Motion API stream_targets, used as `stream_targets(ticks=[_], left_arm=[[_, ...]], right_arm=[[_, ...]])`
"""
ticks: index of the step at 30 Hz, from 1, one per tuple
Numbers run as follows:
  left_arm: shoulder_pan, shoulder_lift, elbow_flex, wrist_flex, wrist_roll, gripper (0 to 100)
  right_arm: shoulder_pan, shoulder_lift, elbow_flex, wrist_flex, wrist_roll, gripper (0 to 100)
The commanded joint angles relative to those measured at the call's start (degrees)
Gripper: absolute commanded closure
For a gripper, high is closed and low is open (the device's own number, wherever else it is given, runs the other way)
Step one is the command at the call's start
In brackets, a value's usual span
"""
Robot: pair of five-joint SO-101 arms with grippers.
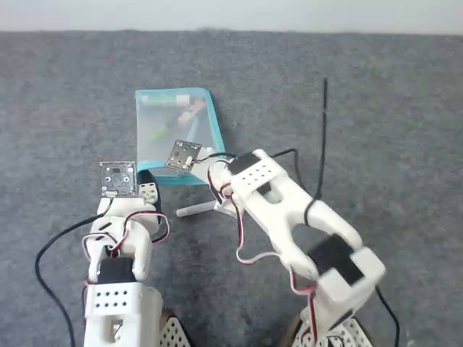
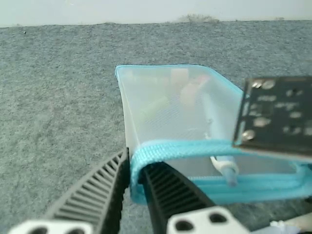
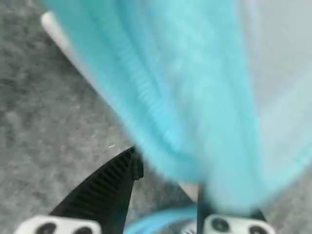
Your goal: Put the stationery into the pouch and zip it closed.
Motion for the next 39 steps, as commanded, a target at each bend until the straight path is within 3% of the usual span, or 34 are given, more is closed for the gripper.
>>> stream_targets(ticks=[1,5,10,19,26,30,34,39], left_arm=[[0.09,-0.88,-3.21,-0.18,-0.35,99],[0.09,-0.88,-3.21,-0.35,-0.35,99],[0.09,-0.88,-3.21,-0.35,-0.35,99],[0.09,-0.88,-3.21,-0.26,-0.35,99],[0.09,-0.88,-3.12,-0.35,-0.35,99],[0.09,-0.88,-3.12,-0.35,-0.35,99],[2.2,-0.88,-3.03,-0.09,-0.35,99],[5.98,-0.88,-1.98,-0.09,-0.53,99]], right_arm=[[2.24,1.89,-4.57,0.75,0.88,82.2],[2.68,2.24,-4.84,4.97,0.88,82.9],[2.68,2.24,-6.59,13.76,-1.05,98.9],[4.18,-10.51,-4.22,21.05,-11.96,99.1],[16.57,-31.43,5.8,26.59,-14.15,99.2],[27.56,-39.08,8.0,29.41,-10.81,99.2],[37.23,-39.16,7.91,29.32,-10.55,99.2],[42.24,-32.84,8.0,26.77,-9.23,99.2]])
